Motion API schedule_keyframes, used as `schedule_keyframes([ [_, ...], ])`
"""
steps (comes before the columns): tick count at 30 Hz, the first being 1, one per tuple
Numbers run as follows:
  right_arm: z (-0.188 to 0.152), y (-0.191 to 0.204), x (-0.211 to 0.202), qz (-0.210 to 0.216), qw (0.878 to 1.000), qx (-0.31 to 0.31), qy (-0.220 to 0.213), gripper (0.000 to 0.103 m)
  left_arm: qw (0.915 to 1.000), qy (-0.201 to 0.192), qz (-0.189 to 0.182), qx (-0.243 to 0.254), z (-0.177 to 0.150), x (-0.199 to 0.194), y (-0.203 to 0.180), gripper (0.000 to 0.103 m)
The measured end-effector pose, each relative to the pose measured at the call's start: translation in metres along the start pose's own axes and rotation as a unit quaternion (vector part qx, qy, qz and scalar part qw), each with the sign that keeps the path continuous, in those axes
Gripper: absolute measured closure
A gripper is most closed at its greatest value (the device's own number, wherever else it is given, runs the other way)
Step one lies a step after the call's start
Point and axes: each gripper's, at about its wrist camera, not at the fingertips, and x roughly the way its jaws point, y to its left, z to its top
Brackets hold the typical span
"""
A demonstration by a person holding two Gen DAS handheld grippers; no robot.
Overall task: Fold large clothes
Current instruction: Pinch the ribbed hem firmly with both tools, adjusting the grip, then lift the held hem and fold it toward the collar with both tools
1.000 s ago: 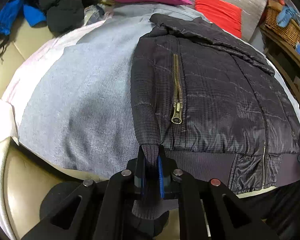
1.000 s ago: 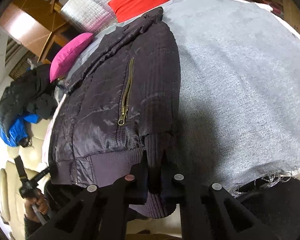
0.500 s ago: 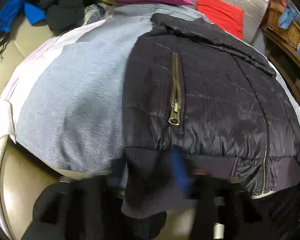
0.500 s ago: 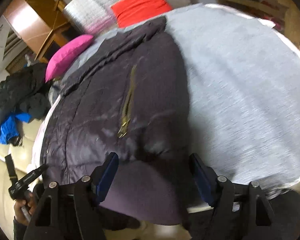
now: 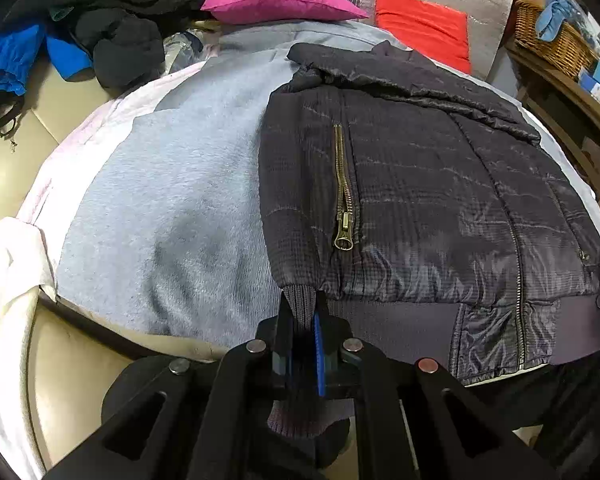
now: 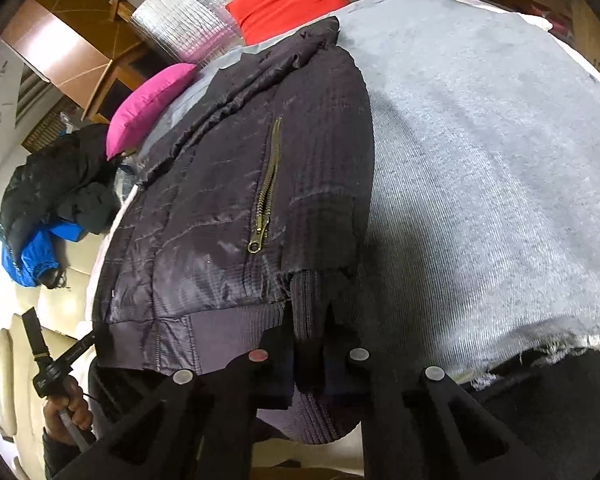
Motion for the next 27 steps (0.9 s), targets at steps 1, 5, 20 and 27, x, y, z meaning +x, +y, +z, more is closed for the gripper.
schedule_keyframes([
  [1,0.001,-0.001,-0.001,0.006,1.000,0.002,0.002,0.093,1.0000,-0.002,-0.003,0.000,-0.001,-0.002,0.000,0.095],
  [5,0.006,-0.002,-0.006,0.022,1.000,0.003,0.006,0.093,1.0000,-0.007,-0.007,0.001,-0.004,-0.008,0.001,0.095],
  [20,0.029,-0.009,-0.015,0.071,0.997,0.002,0.014,0.095,0.9975,-0.026,-0.065,-0.007,0.005,-0.031,0.016,0.095],
  [27,0.045,-0.005,-0.022,0.130,0.991,0.014,-0.002,0.095,0.9928,-0.042,-0.109,-0.029,0.023,-0.042,0.025,0.095],
])
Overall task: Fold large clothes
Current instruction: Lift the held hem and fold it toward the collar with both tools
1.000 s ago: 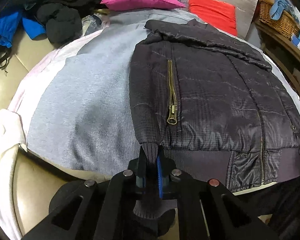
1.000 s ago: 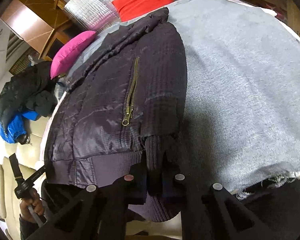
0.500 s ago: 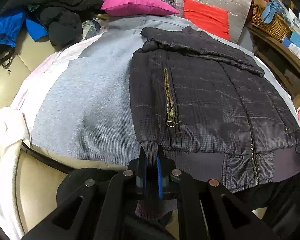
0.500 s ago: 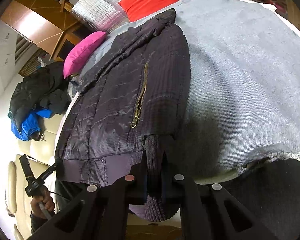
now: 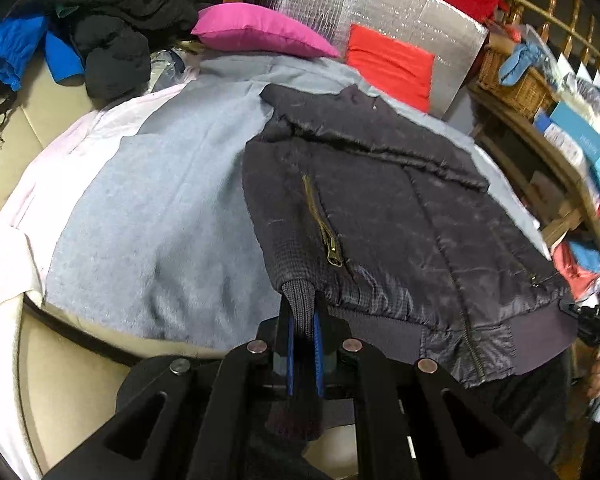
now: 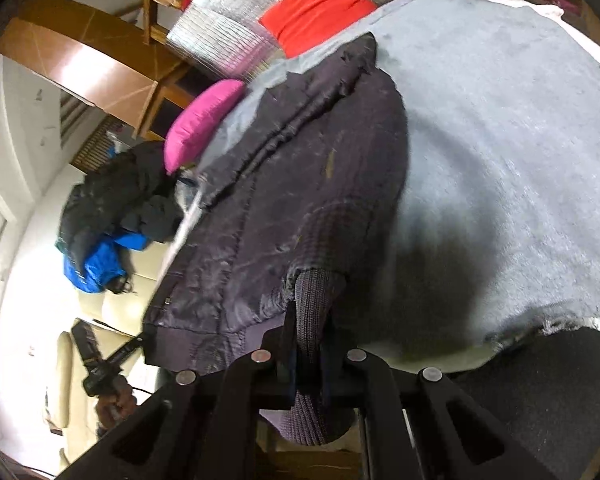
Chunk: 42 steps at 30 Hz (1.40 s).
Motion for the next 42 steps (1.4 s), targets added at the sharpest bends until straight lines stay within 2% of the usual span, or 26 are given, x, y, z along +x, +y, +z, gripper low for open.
schedule_keyframes([
  [8,0.019,0.006,-0.015,0.077,0.996,0.026,-0.034,0.095,0.9972,-0.034,-0.052,-0.042,0.031,-0.015,0.010,0.095],
  [17,0.054,0.026,-0.022,0.131,0.988,0.021,-0.080,0.095,0.9935,-0.059,-0.068,-0.070,0.061,-0.014,0.012,0.095],
  [26,0.080,0.035,-0.021,0.143,0.984,0.018,-0.103,0.095,0.9891,-0.090,-0.081,-0.083,0.094,-0.018,0.005,0.095],
  [31,0.103,0.044,-0.026,0.151,0.981,0.010,-0.125,0.095,0.9859,-0.125,-0.074,-0.083,0.118,-0.022,-0.005,0.095],
  [42,0.142,0.060,-0.025,0.159,0.974,0.001,-0.158,0.095,0.9807,-0.162,-0.075,-0.080,0.157,-0.022,-0.016,0.095],
])
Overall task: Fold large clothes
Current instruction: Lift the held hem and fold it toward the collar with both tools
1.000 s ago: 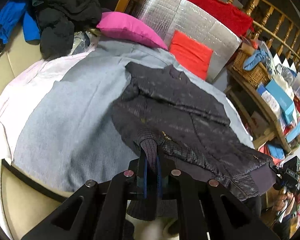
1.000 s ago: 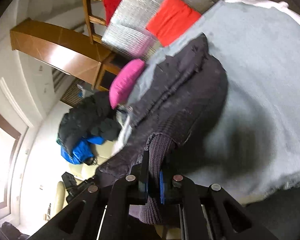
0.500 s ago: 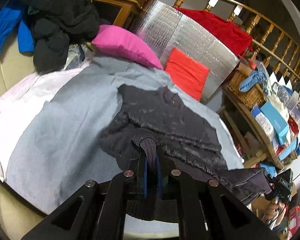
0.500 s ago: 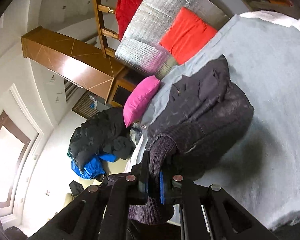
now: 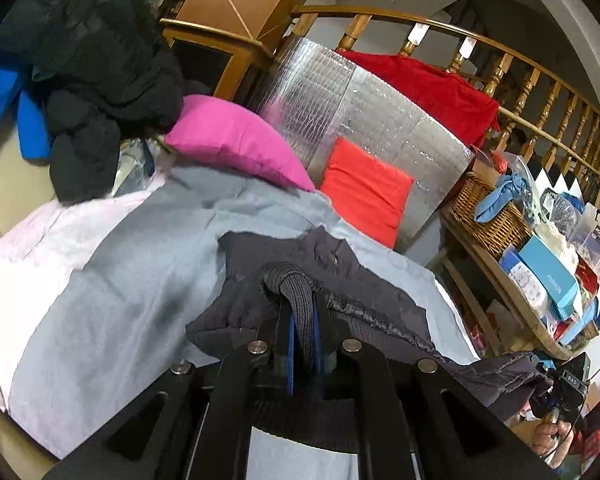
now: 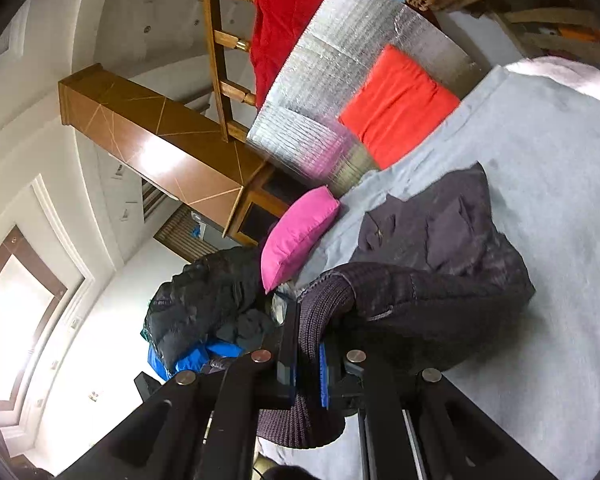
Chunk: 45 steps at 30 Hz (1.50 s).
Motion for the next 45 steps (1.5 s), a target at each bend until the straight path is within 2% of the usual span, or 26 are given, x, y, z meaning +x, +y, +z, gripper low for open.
schedule_keyframes([
  [9,0.028,0.002,0.022,-0.012,1.000,-0.012,-0.018,0.095,0.9994,-0.017,0.008,0.028,0.028,0.029,-0.017,0.095],
  [15,0.061,0.007,0.045,-0.028,0.999,-0.033,-0.029,0.095,0.9984,-0.030,0.020,0.043,0.047,0.050,-0.025,0.095],
  [29,0.123,0.013,0.110,-0.060,0.995,-0.065,-0.046,0.095,0.9961,-0.044,0.051,0.057,0.091,0.123,-0.028,0.095],
  [37,0.152,-0.005,0.150,-0.086,0.992,-0.072,-0.049,0.095,0.9955,-0.037,0.061,0.062,0.107,0.174,-0.029,0.095],
  [45,0.177,-0.044,0.201,-0.126,0.989,-0.066,-0.035,0.095,0.9933,-0.013,0.090,0.071,0.113,0.235,-0.019,0.095],
])
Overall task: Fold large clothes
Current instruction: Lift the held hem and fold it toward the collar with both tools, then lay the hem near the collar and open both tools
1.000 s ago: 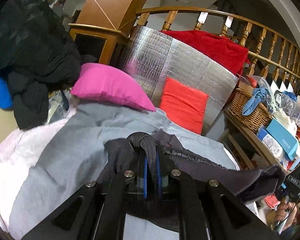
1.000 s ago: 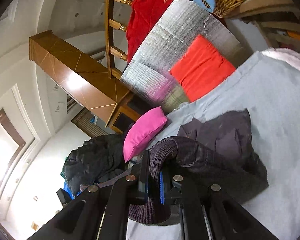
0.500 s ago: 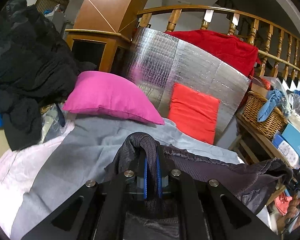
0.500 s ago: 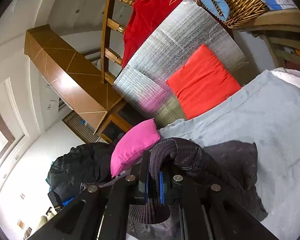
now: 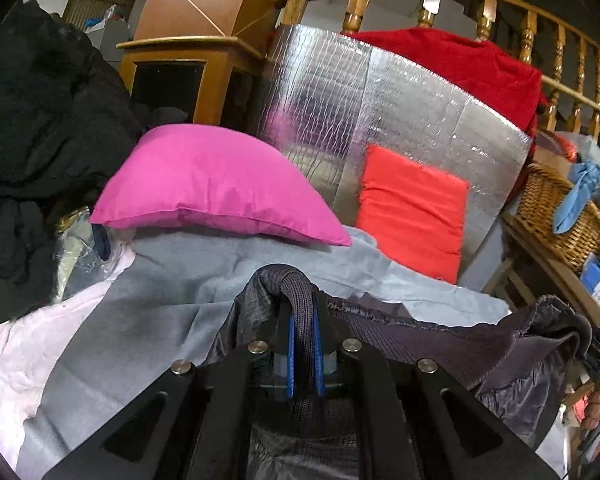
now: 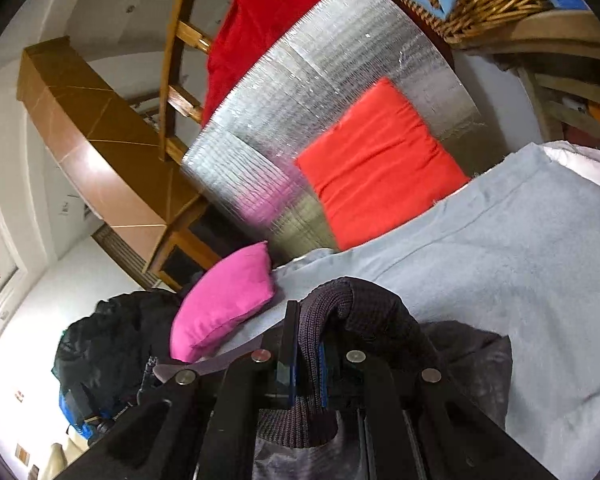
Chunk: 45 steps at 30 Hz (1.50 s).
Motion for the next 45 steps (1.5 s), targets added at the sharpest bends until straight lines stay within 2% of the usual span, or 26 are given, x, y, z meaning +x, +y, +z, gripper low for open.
schedule_keyframes([
  [9,0.010,-0.031,0.057,-0.046,0.998,0.007,0.035,0.096,0.9983,0.048,0.032,0.009,-0.003,0.067,0.003,0.095],
  [24,0.008,-0.070,0.124,-0.101,0.991,0.018,0.082,0.096,0.9914,0.115,0.062,0.005,-0.015,0.145,0.009,0.095],
  [32,0.001,-0.094,0.147,-0.137,0.984,0.031,0.108,0.096,0.9891,0.126,0.074,0.018,-0.022,0.166,0.007,0.095],
  [42,-0.005,-0.105,0.162,-0.154,0.980,0.039,0.123,0.095,0.9872,0.135,0.083,0.014,-0.027,0.180,0.008,0.094],
  [45,-0.006,-0.106,0.163,-0.156,0.979,0.048,0.124,0.095,0.9868,0.137,0.085,0.009,-0.026,0.180,0.009,0.091],
])
